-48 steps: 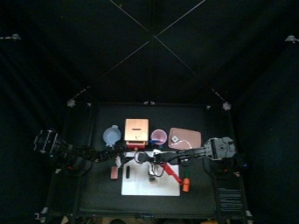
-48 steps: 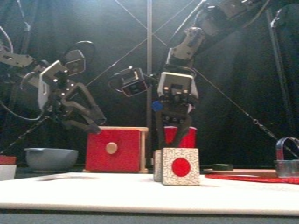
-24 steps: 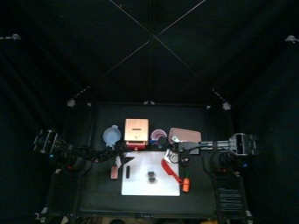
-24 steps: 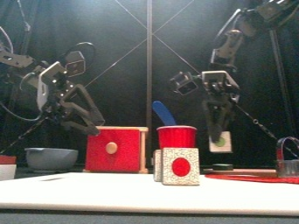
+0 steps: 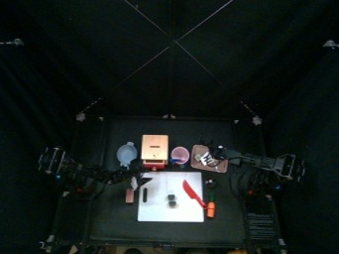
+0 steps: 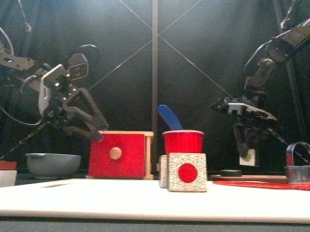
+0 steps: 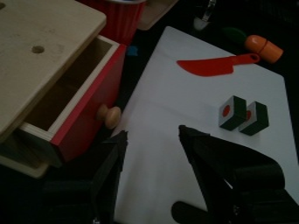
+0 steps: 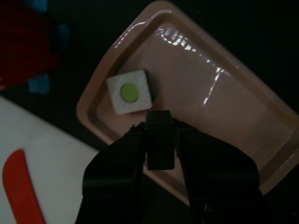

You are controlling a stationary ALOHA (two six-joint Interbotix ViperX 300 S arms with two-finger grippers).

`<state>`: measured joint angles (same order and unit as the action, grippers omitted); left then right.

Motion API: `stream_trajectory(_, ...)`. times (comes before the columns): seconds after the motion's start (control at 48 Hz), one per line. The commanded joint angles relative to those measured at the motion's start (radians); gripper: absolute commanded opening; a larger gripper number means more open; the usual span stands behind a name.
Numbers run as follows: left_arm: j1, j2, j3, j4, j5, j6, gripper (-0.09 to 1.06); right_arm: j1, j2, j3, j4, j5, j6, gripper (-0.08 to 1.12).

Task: Place sushi on board then cut the sushi with the knife then place the pieces on the plate
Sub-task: Place the 4 sushi pieces on the plate

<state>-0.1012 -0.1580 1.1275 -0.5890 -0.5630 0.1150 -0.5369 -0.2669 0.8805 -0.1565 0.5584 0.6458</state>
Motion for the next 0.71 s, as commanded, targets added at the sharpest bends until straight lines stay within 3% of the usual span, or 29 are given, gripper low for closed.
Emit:
stream_trajectory(0.021,0.000,-0.005,-0.009,-0.003,-0.003,0.000,0.87,-0.028,0.002,-0.009,-0.002,-0.035,0.002,0.71)
stream_trajectory(0.188,0.002,-0.005,-0.009,-0.002,-0.005,0.002,0.87,-0.040,0.028,-0.008,0.000,-0.049,0.002,0.83)
stream_trajectory(0.458,0.000,-0.005,-0.014,-0.005,-0.005,0.000,0.87,-0.025,0.005,-0.021,0.021,-0.038,0.005,0.83)
stream_trajectory(0.708,0.002,-0.003,-0.018,-0.006,-0.003,0.000,0.87,0.265,-0.038,-0.074,0.071,-0.049,-0.008,0.84)
